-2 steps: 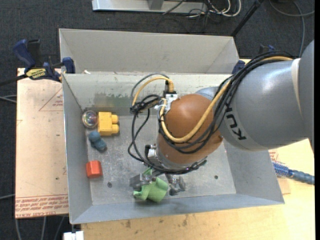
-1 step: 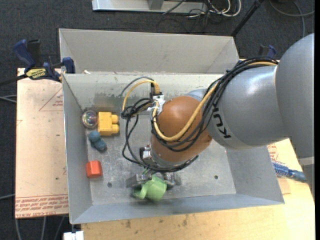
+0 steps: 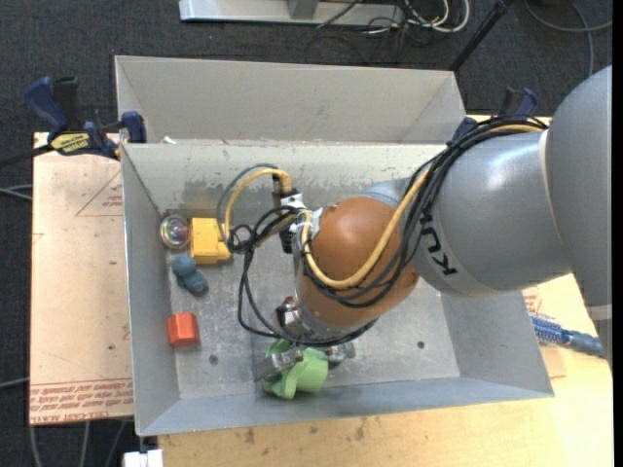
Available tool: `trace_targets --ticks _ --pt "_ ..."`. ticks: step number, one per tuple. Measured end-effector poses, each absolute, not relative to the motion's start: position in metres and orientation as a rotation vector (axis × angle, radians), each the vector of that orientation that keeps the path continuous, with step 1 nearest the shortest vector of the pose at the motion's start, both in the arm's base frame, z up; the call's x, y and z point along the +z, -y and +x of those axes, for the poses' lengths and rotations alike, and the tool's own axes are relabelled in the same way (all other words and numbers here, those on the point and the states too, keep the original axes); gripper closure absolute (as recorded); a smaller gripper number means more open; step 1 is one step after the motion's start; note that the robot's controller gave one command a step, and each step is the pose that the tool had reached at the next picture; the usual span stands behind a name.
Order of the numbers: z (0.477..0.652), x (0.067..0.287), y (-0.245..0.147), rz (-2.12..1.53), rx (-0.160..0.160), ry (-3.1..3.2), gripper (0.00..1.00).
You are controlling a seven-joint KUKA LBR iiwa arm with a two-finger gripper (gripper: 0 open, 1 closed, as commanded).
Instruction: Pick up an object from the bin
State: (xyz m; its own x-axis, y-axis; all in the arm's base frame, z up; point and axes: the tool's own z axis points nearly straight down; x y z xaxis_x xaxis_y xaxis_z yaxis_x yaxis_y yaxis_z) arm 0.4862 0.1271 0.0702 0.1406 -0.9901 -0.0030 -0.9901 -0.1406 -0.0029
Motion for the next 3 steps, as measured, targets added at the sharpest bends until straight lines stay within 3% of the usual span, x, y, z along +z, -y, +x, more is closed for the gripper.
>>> trace_targets --ticks 1,2,3 --pt "0.487 0.073 -0.128 -2.367 -0.002 -2.056 1.0" --pt "0.487 0.083 -0.129 -2.366 0.002 -2.063 1.0" --pt "0.488 0.11 -0.13 -2.362 0.001 -2.067 1.0"
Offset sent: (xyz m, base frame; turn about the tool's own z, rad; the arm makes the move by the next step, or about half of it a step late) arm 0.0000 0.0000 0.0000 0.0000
